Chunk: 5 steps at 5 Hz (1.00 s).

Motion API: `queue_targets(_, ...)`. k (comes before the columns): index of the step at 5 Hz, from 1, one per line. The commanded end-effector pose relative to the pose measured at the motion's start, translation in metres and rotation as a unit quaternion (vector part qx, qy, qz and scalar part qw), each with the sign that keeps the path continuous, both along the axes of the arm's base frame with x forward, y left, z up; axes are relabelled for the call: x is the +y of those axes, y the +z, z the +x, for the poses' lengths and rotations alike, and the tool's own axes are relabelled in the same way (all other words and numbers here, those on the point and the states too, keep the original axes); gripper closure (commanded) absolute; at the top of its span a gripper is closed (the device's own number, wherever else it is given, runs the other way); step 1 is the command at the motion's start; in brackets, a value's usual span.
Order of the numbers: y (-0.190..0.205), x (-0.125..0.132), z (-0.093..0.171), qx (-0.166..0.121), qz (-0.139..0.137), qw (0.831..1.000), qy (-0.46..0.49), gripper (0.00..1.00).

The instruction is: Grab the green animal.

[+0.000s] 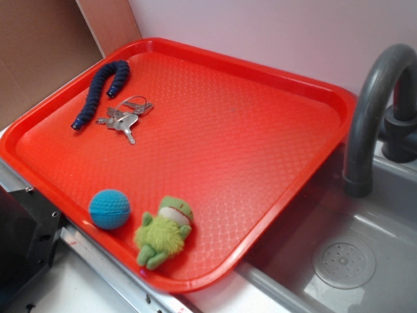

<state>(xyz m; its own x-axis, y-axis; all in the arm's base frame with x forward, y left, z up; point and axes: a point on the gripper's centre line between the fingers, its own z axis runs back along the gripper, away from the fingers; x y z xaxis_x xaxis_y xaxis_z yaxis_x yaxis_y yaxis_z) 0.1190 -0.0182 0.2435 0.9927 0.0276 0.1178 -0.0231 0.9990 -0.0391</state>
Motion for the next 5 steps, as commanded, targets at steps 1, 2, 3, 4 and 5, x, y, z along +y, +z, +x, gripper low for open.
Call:
queue_targets(1,0.0,0.0,0.0,0.0,0.0,1.0,0.0,0.0)
queue_targets(2,0.002,-0.028,0.002,-0.046,-0.006,0.994,0.101,0.0)
queue_targets(3,-0.007,-0.051,0.013,-0.081,-0.034,0.981,0.174,0.0)
queue_targets(4,-0.021,-0.088,0.029,-0.074,-0.04,0.987,0.134,0.0)
queue_targets(5,-0.038,-0.103,0.038,-0.056,-0.071,0.992,0.093,0.0)
